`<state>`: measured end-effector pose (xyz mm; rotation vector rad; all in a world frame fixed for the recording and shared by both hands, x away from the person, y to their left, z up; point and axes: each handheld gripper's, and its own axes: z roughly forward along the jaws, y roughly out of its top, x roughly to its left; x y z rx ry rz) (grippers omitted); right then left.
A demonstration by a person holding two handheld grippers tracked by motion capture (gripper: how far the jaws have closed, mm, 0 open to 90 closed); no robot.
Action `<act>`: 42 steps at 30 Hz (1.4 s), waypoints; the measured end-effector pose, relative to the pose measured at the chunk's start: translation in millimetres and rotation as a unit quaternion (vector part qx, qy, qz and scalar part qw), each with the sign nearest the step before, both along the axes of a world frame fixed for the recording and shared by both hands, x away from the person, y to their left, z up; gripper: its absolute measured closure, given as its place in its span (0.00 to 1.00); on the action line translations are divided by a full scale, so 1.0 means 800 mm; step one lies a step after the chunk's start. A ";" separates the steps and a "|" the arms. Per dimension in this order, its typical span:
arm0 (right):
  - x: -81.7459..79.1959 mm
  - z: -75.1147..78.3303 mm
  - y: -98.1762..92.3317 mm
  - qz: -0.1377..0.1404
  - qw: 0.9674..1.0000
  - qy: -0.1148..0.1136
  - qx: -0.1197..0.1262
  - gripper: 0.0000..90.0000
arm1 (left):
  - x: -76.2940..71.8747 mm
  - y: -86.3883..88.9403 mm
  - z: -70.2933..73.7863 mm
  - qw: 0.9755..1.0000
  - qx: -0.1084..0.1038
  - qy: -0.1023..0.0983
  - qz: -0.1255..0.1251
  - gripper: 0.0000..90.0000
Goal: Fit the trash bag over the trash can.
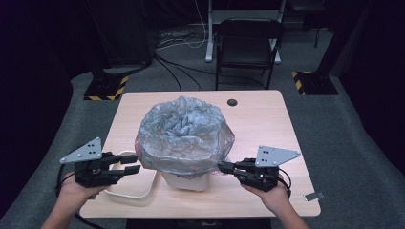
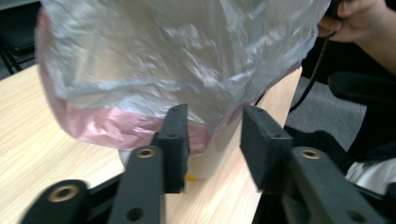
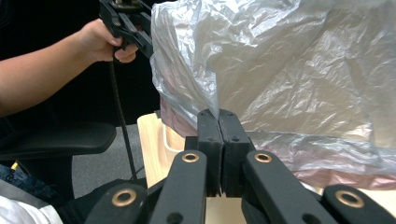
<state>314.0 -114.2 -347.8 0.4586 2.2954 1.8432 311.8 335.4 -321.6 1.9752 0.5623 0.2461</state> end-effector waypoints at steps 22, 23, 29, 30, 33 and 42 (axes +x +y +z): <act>-0.004 0.021 -0.012 0.000 1.000 -0.006 0.023 0.58 | 0.035 -0.020 0.092 0.998 -0.010 -0.058 0.019 0.50; -0.004 0.023 -0.012 -0.003 1.000 -0.009 0.023 0.57 | 0.037 -0.022 0.094 0.998 -0.012 -0.060 0.018 0.50; 0.005 0.043 -0.012 -0.016 0.999 -0.027 0.029 0.57 | 0.050 -0.035 0.104 0.998 -0.013 -0.064 0.012 0.50; 0.009 0.048 -0.011 -0.019 0.999 -0.029 0.033 0.58 | 0.052 -0.037 0.106 0.998 -0.014 -0.064 0.011 0.50; 0.023 0.063 -0.010 -0.028 0.998 -0.035 0.046 0.60 | 0.058 -0.042 0.110 0.998 -0.015 -0.064 0.010 0.51; 0.068 0.090 0.003 -0.040 0.997 -0.024 0.057 0.58 | 0.076 -0.062 0.100 0.999 -0.012 -0.043 -0.012 0.51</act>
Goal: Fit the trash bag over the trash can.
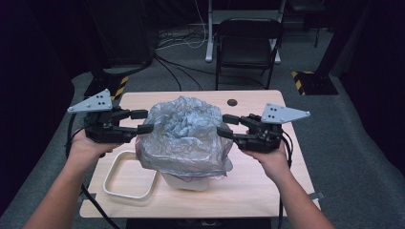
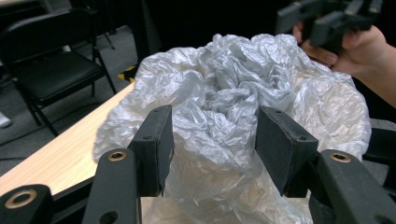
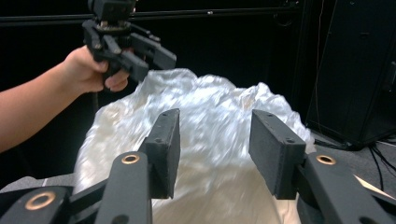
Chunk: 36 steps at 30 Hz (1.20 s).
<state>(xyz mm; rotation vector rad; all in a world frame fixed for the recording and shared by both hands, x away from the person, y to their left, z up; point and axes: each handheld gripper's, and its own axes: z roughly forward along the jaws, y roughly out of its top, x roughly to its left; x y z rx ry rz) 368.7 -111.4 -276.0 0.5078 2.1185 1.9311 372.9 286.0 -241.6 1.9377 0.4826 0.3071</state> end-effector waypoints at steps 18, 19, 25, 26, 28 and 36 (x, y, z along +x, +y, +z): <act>0.029 -0.007 0.044 0.040 0.997 0.036 -0.055 0.62 | 0.013 -0.031 -0.022 0.998 0.047 0.024 -0.026 0.52; 0.030 -0.008 0.045 0.042 0.997 0.039 -0.058 0.62 | 0.013 -0.032 -0.023 0.998 0.047 0.025 -0.027 0.52; 0.032 -0.010 0.047 0.048 0.996 0.044 -0.064 0.64 | 0.013 -0.037 -0.026 0.998 0.054 0.024 -0.037 0.52; 0.031 -0.009 0.047 0.047 0.996 0.041 -0.069 0.64 | 0.012 -0.038 -0.026 0.998 0.056 0.023 -0.036 0.52; 0.031 -0.008 0.048 0.047 0.995 0.036 -0.078 0.64 | 0.011 -0.040 -0.026 0.997 0.057 0.028 -0.036 0.52; 0.041 -0.008 0.043 0.049 0.994 0.038 -0.086 0.68 | 0.002 -0.052 -0.029 0.997 0.061 0.028 -0.041 0.51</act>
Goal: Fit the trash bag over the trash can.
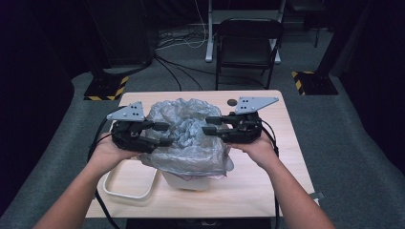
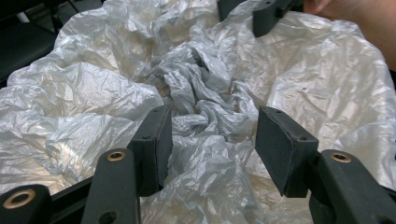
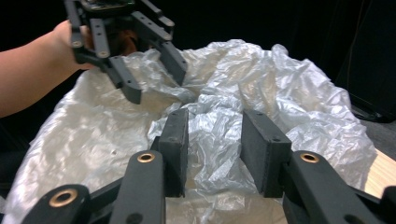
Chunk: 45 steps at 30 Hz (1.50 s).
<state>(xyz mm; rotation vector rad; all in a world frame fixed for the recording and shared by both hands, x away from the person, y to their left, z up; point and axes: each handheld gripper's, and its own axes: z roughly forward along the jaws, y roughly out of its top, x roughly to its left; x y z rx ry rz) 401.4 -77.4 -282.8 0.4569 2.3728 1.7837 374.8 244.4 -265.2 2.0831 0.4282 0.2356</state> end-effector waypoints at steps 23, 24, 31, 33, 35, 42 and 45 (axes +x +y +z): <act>0.007 -0.005 0.012 0.008 1.000 -0.005 0.009 0.58 | -0.030 0.002 -0.001 1.000 0.003 -0.002 0.019 0.52; 0.006 -0.004 0.013 0.007 1.000 -0.007 0.009 0.57 | -0.028 0.002 0.000 1.000 0.013 -0.002 0.022 0.52; -0.006 0.011 0.004 -0.001 0.999 -0.024 0.032 0.54 | -0.017 -0.006 0.029 0.999 0.021 -0.028 0.018 0.48; -0.009 0.015 -0.001 -0.002 0.999 -0.028 0.035 0.54 | -0.011 -0.017 0.039 0.999 0.021 -0.035 0.012 0.48; -0.013 0.017 -0.006 -0.006 0.999 -0.029 0.035 0.54 | -0.005 -0.030 0.048 0.999 0.020 -0.044 0.004 0.48; -0.028 0.011 -0.022 -0.004 0.999 -0.026 0.039 0.55 | 0.027 -0.082 0.055 0.998 0.047 -0.040 -0.014 0.49; -0.038 0.007 -0.027 0.005 0.999 -0.024 0.044 0.55 | 0.041 -0.101 0.051 0.997 0.076 -0.033 -0.013 0.50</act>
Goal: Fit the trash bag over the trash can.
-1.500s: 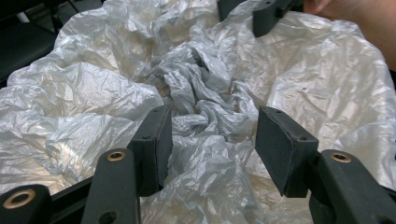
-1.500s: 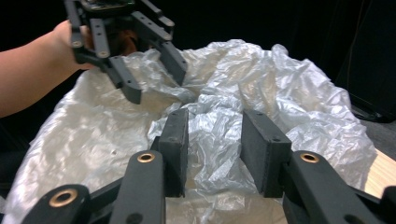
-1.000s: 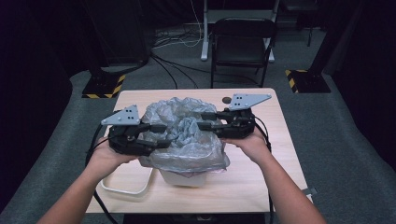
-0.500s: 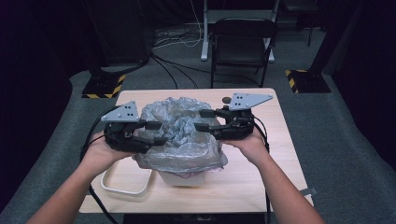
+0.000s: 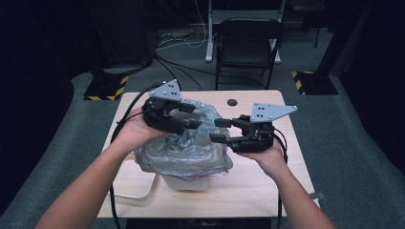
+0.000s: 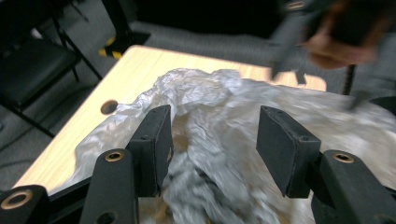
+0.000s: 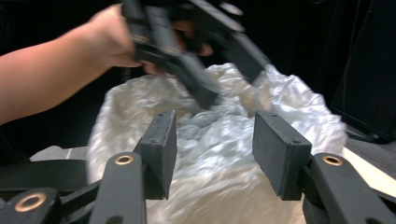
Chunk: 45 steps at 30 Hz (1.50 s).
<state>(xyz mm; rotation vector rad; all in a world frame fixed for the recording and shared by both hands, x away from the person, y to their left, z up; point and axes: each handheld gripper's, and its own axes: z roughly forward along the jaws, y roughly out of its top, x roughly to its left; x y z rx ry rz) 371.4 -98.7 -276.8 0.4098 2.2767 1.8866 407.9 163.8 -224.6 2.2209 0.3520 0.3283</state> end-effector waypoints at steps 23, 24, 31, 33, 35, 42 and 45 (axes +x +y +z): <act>-0.007 -0.015 -0.002 0.008 1.000 0.007 0.007 0.55 | 0.030 -0.049 -0.040 0.994 0.096 0.033 -0.028 0.44; -0.007 -0.015 -0.002 0.007 1.000 0.006 0.007 0.55 | 0.031 -0.051 -0.042 0.994 0.102 0.033 -0.030 0.44; -0.006 -0.017 -0.004 0.005 1.000 0.005 0.011 0.56 | 0.041 -0.060 -0.052 0.990 0.130 0.051 -0.026 0.46; -0.007 -0.017 -0.003 0.004 1.000 0.004 0.011 0.55 | 0.042 -0.062 -0.055 0.988 0.141 0.049 -0.029 0.47; -0.007 -0.017 -0.003 0.004 1.000 0.004 0.012 0.55 | 0.043 -0.064 -0.058 0.987 0.150 0.049 -0.029 0.48; -0.005 -0.019 -0.003 0.003 1.000 0.006 0.012 0.56 | 0.048 -0.068 -0.069 0.983 0.169 0.069 -0.029 0.50; -0.005 -0.020 -0.003 0.005 1.000 0.009 0.014 0.56 | 0.049 -0.071 -0.074 0.980 0.181 0.074 -0.031 0.51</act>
